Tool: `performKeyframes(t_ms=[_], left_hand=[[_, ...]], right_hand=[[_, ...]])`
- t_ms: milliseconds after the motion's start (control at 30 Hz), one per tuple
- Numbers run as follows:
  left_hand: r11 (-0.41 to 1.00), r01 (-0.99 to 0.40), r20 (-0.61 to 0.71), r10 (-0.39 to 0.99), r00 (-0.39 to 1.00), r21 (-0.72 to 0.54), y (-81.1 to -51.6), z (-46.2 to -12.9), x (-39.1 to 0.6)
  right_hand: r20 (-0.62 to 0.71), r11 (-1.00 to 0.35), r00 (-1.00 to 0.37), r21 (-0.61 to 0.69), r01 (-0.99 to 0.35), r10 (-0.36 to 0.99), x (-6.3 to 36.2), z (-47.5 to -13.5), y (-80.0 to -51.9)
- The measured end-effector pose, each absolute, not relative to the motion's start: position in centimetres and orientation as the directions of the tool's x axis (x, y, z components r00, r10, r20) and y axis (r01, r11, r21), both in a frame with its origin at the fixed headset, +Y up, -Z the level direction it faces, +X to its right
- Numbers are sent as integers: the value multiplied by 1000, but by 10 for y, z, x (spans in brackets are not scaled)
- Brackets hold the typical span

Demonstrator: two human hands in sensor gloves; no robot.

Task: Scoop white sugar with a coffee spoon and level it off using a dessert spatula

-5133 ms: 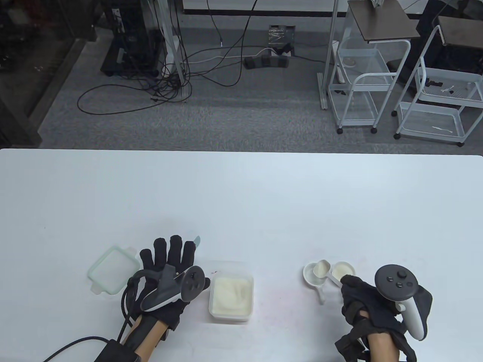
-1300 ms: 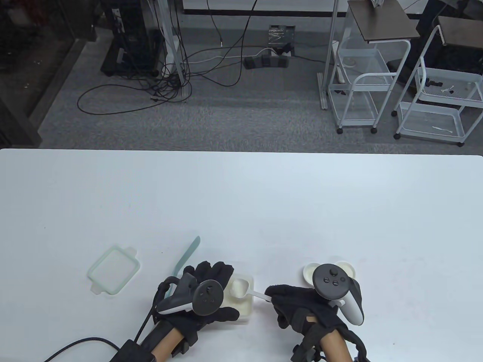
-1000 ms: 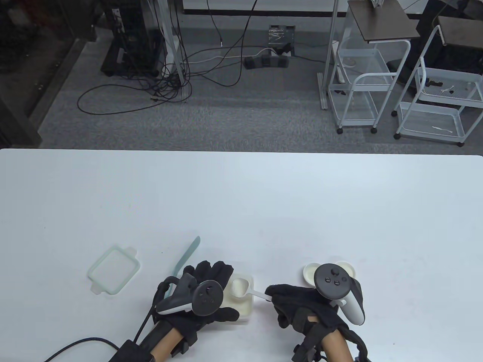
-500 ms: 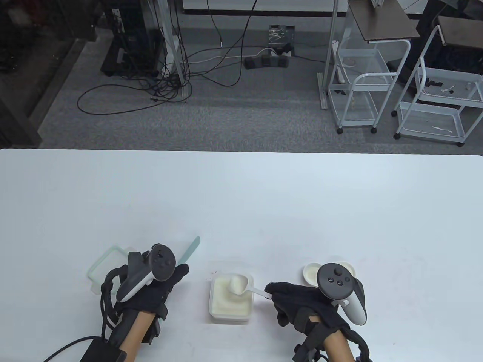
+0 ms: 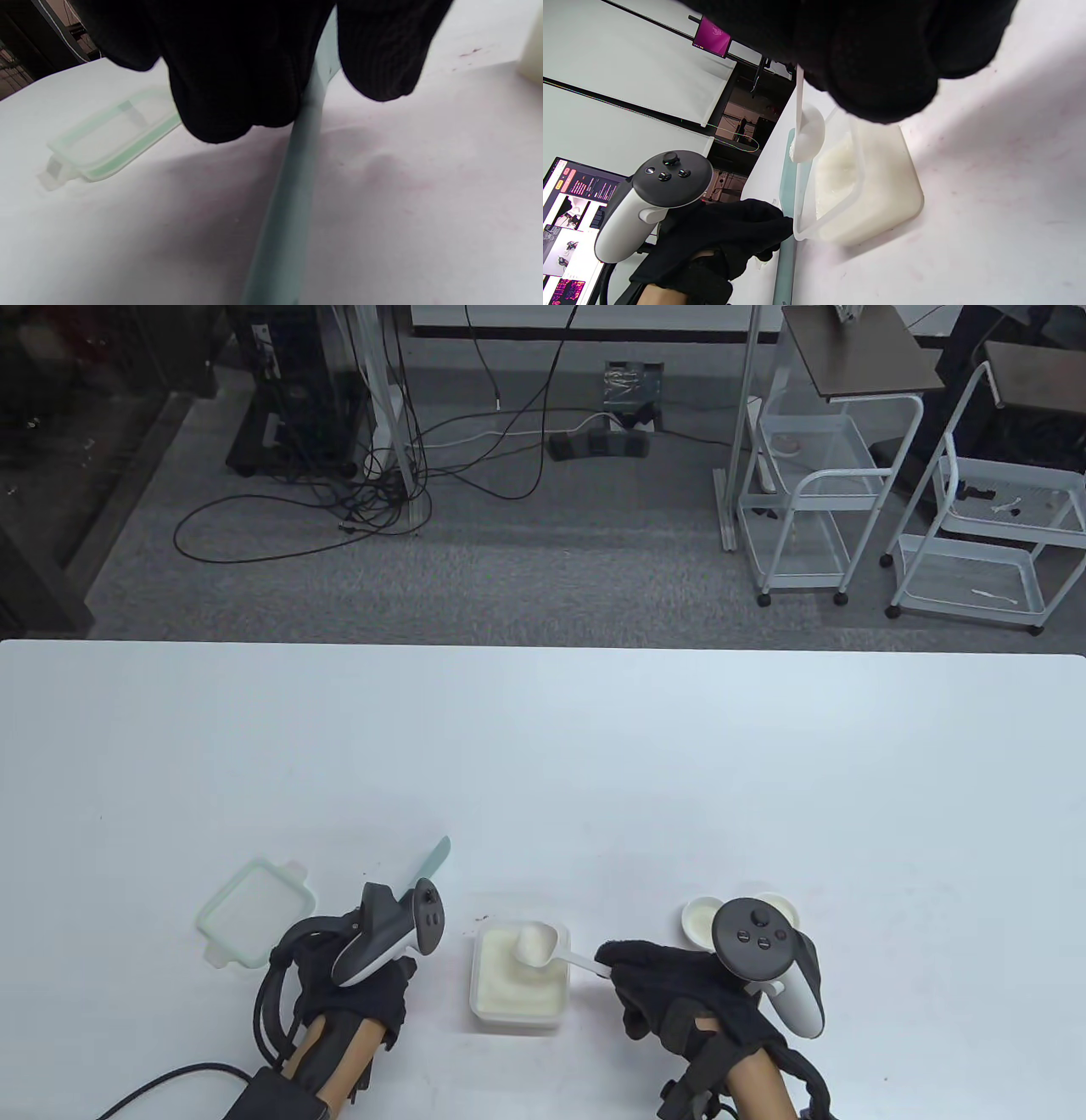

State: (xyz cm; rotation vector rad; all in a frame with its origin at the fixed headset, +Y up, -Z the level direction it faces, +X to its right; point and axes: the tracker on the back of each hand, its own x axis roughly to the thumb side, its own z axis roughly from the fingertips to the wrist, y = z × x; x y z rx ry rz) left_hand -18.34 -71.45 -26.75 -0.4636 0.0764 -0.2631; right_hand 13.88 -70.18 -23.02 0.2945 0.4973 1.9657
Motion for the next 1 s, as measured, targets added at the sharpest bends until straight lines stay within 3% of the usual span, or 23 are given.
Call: performKeyframes(t_ms=[267,600,800,1000], left_hand=[[834,242,-14,-286,958,-495,-730,-271,-185],[839,222,-19,-266,964,-497,-730,-272,-187],[894,8,-37,-27,999,-447,-701,-272,-201],[842,-298,99,379,920,-449,-660,-257,-191]], right_hand=[[-19,-379,-438,467,-799,899,139,-230,-702],[-23,-369,-429,467,-803,903,138,-230,-703],[-20,-354,-410,469,-810,912,138,-230,-702],[-29,-322,-377,463,-826,926,142,-231,-701]])
